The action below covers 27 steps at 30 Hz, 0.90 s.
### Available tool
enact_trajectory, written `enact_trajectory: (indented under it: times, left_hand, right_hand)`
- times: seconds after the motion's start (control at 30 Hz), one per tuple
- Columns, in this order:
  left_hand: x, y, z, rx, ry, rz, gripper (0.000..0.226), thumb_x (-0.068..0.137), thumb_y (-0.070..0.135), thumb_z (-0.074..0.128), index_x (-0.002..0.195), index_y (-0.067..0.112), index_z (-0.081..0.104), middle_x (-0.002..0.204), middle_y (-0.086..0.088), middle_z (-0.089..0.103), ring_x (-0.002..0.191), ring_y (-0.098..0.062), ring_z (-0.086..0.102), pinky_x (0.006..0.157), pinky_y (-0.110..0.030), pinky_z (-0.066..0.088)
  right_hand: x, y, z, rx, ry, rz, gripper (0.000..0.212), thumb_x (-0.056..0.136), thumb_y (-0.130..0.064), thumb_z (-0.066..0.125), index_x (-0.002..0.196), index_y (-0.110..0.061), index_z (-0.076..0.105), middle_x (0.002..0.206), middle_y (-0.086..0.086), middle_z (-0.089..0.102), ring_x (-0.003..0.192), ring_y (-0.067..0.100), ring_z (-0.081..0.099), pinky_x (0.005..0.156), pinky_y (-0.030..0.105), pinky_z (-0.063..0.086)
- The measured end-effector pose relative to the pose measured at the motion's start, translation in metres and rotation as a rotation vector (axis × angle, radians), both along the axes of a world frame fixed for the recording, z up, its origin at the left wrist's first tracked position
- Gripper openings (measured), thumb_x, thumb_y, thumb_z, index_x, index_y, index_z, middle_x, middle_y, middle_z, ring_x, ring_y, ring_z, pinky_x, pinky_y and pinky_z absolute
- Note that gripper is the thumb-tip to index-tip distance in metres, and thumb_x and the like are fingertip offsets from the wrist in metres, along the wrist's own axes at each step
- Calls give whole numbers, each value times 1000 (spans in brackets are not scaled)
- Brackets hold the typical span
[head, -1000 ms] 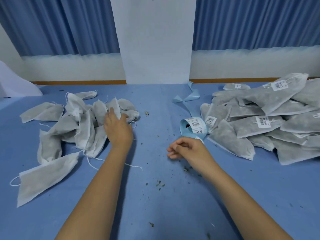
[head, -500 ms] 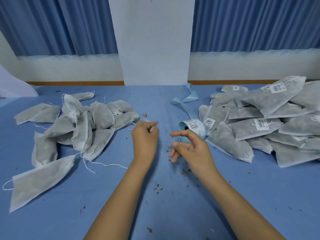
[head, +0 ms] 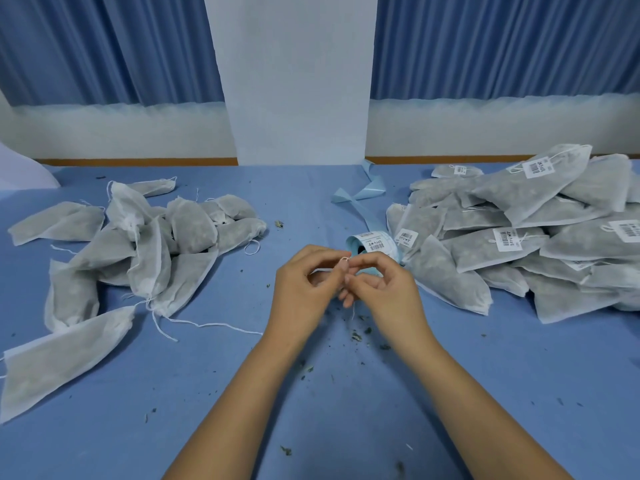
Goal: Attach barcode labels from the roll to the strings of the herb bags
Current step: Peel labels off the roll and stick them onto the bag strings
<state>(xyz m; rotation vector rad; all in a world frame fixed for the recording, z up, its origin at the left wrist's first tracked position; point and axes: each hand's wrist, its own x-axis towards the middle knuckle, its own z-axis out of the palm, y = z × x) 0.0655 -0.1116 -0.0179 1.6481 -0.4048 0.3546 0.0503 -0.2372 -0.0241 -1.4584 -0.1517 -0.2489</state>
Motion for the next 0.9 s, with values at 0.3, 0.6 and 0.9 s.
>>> enact_trajectory:
  times: [0.3,0.6,0.9]
  left_hand:
    - [0,2,-2,10,-46,-10,28,86,0,68,93,27,72,84,8,71,80,-5,67,75,-13,49]
    - [1,5,2,211,-112,3,13,86,13,71,90,24,75,89,13,70,75,-4,56,66,-9,37]
    - [-1,14,9,303,-22,-19,24,90,17,67,73,34,68,77,11,51,73,3,48,66,-6,34]
  right_hand:
    - [-1,3,-1,-37,-74,-61,13,90,8,54,95,-2,59,71,17,57,54,21,60,58,29,51]
    - [-2,-6,0,-294,-296,-217,10,87,3,62,81,-2,68,84,5,61,58,18,63,54,26,50]
    - [2,-27,6,-644,-514,-485,10,88,0,56,81,-4,62,72,0,62,67,11,52,61,16,39]
